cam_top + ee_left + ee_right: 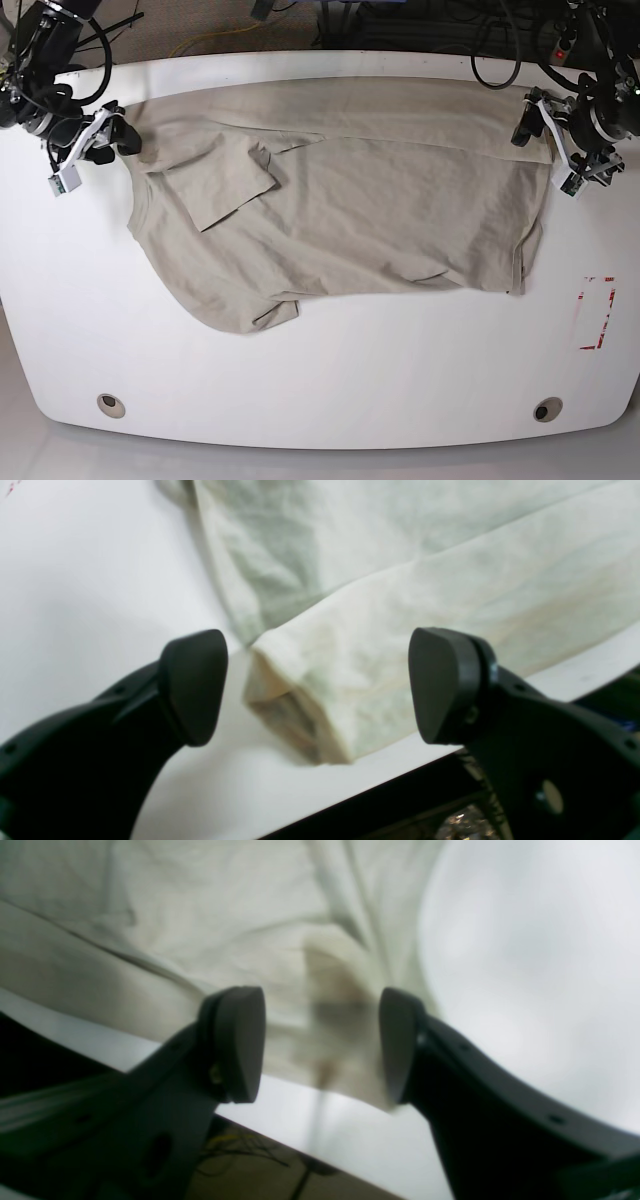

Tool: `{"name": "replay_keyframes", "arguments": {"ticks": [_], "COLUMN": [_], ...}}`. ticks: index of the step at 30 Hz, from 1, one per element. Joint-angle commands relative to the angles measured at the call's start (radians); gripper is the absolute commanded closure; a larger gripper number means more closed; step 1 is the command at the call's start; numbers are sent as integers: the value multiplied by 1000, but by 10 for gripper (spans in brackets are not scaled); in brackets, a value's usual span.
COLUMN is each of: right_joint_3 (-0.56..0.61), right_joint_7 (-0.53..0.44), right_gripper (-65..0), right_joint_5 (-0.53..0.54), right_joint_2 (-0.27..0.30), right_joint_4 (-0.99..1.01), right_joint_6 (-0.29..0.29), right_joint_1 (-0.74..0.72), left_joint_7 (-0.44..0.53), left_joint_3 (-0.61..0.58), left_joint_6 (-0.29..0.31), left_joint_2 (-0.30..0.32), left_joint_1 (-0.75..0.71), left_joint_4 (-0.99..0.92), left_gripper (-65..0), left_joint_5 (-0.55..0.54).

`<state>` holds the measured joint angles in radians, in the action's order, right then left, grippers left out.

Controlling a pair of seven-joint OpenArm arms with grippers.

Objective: Fold the T-shirt properly
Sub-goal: 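Release and regrasp the shirt edge with both grippers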

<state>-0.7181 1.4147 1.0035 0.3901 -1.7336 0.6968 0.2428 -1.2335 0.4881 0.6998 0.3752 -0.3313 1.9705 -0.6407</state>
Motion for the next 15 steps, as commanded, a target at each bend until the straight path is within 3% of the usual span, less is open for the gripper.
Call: {"name": "replay_keyframes", "arguments": {"ticks": [1, 7, 10, 15], "right_joint_3": [-5, -4, 28, 65], "right_joint_7": [-18, -18, -18, -18], "right_gripper": [-354, -350, -350, -349], "right_joint_5": [25, -51, -64, -125], "right_joint_2": [-12, -69, -109, -127], "right_joint_4": [-13, -12, -13, 54], "right_joint_6": [1, 1, 1, 1], "right_joint_1": [-4, -9, -36, -56], "left_joint_7": [-15, -38, -32, -30], "left_joint_3": [4, -9, -7, -36], "left_joint_6": [-2, -2, -2, -2], "left_joint_2": [11, -18, -25, -25], "left_joint_1": [-7, -1, -2, 2], "left_joint_4": [13, 11, -4, -43], "left_gripper": [-529, -428, -361, -331], "left_joint_5": [-12, 49, 143, 227]}}
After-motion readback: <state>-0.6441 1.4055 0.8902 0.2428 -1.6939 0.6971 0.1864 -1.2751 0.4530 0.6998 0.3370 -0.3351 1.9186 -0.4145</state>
